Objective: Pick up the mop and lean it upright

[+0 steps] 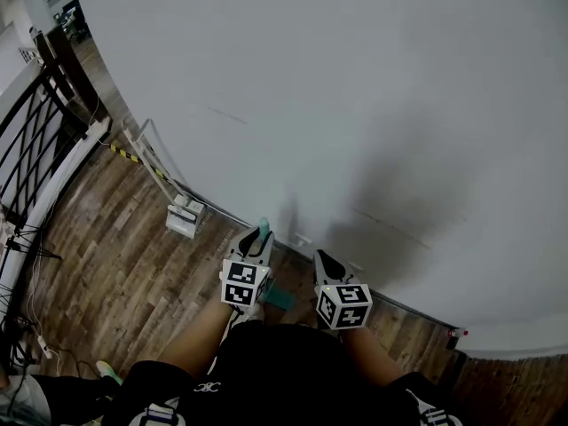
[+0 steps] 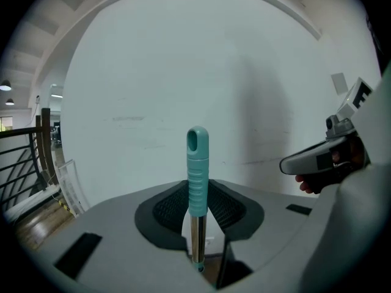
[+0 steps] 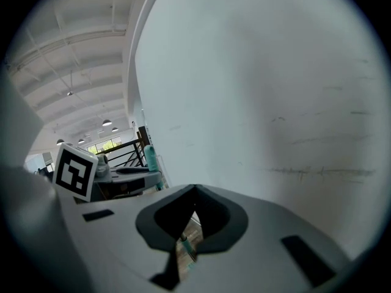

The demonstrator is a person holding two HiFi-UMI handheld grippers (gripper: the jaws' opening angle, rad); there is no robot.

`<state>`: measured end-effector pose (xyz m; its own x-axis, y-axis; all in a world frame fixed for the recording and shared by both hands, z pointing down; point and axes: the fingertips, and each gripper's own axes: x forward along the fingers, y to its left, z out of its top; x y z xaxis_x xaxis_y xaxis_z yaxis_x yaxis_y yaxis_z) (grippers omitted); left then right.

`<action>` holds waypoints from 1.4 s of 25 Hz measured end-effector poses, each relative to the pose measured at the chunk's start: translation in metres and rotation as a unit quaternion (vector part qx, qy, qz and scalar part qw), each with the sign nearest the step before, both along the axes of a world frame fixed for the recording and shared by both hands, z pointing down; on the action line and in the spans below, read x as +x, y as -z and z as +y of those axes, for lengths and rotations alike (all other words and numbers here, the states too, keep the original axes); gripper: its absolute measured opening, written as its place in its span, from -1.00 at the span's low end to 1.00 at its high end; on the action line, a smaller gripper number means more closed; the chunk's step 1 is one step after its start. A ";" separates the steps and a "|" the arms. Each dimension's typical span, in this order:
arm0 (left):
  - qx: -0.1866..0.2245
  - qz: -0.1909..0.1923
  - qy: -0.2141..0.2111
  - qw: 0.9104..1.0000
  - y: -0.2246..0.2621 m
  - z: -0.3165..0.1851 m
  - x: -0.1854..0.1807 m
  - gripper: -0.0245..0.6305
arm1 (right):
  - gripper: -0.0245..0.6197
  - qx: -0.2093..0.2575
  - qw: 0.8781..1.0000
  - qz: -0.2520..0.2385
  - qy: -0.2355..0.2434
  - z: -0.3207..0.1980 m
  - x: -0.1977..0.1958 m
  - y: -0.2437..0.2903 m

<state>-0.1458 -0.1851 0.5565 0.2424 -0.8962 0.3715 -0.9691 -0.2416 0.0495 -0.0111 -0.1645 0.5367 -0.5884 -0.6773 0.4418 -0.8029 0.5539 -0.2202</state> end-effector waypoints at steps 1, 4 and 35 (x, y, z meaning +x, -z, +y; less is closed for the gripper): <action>0.000 0.000 -0.003 1.000 -0.001 -0.004 0.002 -0.63 | -0.89 0.000 1.000 0.001 -0.004 0.000 0.003 0.000; 0.002 0.001 -0.016 1.000 -0.002 -0.017 0.011 -0.63 | -0.89 0.000 1.000 0.003 -0.020 0.000 0.012 0.001; -0.026 0.000 -0.089 0.996 -0.032 -0.119 0.072 -0.63 | -0.89 -0.008 0.985 0.029 -0.171 0.019 0.106 -0.003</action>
<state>-0.0738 -0.3043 0.5884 0.3946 -0.8191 0.4164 -0.9116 -0.4059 0.0654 0.0947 -0.1455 0.5395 -0.3007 -0.8237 0.4808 -0.9534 0.2457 -0.1753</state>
